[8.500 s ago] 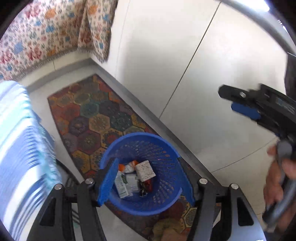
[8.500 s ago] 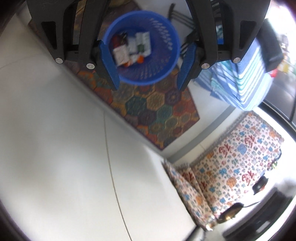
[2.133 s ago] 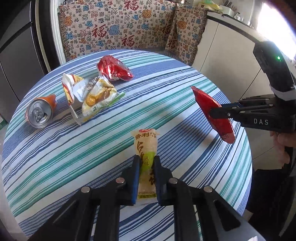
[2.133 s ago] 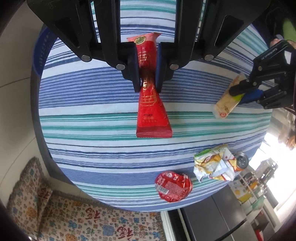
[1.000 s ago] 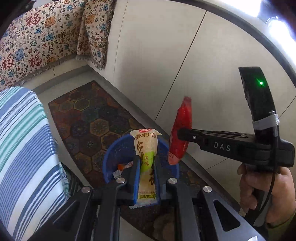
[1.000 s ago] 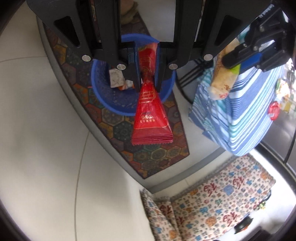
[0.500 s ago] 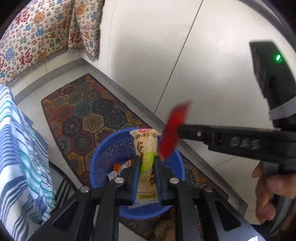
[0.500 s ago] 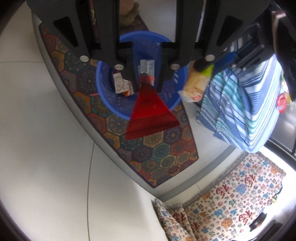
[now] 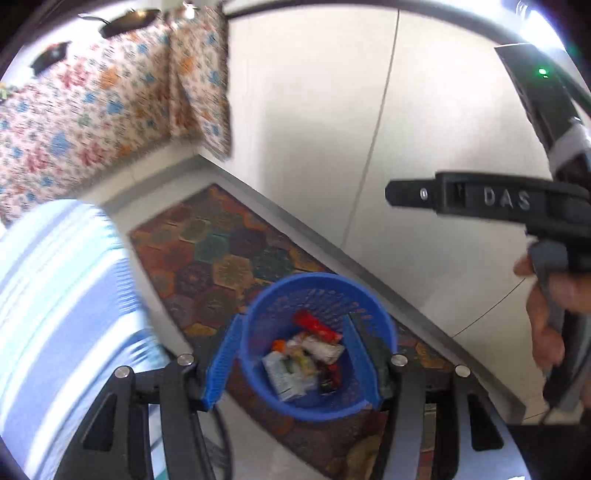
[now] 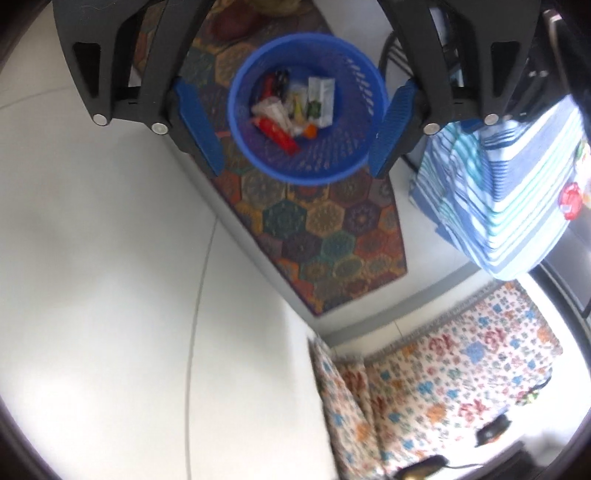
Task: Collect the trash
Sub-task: 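Open both tools to drop the snack bar and red wrapper into the wastebasket, then move both tools back to the table toward the can and chip bags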
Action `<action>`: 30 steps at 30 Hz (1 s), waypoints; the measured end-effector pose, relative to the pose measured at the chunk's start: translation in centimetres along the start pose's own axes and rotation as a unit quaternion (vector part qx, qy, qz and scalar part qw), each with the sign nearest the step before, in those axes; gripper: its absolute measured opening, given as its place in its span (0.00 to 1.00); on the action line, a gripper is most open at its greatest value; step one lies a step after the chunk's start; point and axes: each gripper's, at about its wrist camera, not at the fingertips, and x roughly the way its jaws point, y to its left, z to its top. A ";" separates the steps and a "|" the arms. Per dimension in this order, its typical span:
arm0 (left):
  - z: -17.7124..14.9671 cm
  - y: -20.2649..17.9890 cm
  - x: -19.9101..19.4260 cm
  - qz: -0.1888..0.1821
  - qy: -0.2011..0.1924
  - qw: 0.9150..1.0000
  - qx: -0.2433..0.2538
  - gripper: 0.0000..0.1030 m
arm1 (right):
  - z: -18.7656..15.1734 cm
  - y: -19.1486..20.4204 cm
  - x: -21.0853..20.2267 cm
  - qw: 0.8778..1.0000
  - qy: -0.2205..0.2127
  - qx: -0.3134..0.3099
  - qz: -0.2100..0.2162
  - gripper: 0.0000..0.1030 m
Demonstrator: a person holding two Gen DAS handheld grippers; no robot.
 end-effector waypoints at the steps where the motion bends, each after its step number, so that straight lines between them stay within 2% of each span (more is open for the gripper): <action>1: -0.5 0.7 -1.2 0.005 -0.002 1.000 -0.003 0.58 | 0.0 0.7 -0.7 1.000 -0.012 -0.008 0.010 0.82; 5: -3.6 5.0 -5.7 0.045 0.003 0.998 -0.031 0.63 | -0.7 4.3 -3.4 0.997 -0.040 -0.035 0.052 0.89; 9: -6.8 10.4 -9.0 0.103 0.019 0.992 -0.076 0.63 | -2.2 9.4 -4.9 0.991 -0.044 -0.070 0.108 0.90; 14: -10.2 16.4 -12.3 0.159 0.015 0.979 -0.126 0.63 | -4.1 16.1 -5.1 0.970 -0.039 -0.116 0.211 0.95; 16: -11.4 18.3 -13.3 0.179 0.013 0.974 -0.137 0.63 | -4.8 18.4 -4.7 0.962 -0.031 -0.129 0.238 0.95; 21: -14.5 22.7 -14.6 0.202 0.020 0.964 -0.172 0.63 | -6.9 23.4 -3.4 0.958 -0.010 -0.153 0.244 0.97; 25: -15.9 25.6 -15.5 0.196 0.012 0.960 -0.201 0.71 | -8.8 27.3 -2.3 0.960 0.000 -0.192 0.203 0.98; 30: -16.6 27.6 -16.5 0.208 0.011 0.955 -0.212 0.71 | -11.0 30.5 -0.8 0.956 0.005 -0.242 0.164 0.98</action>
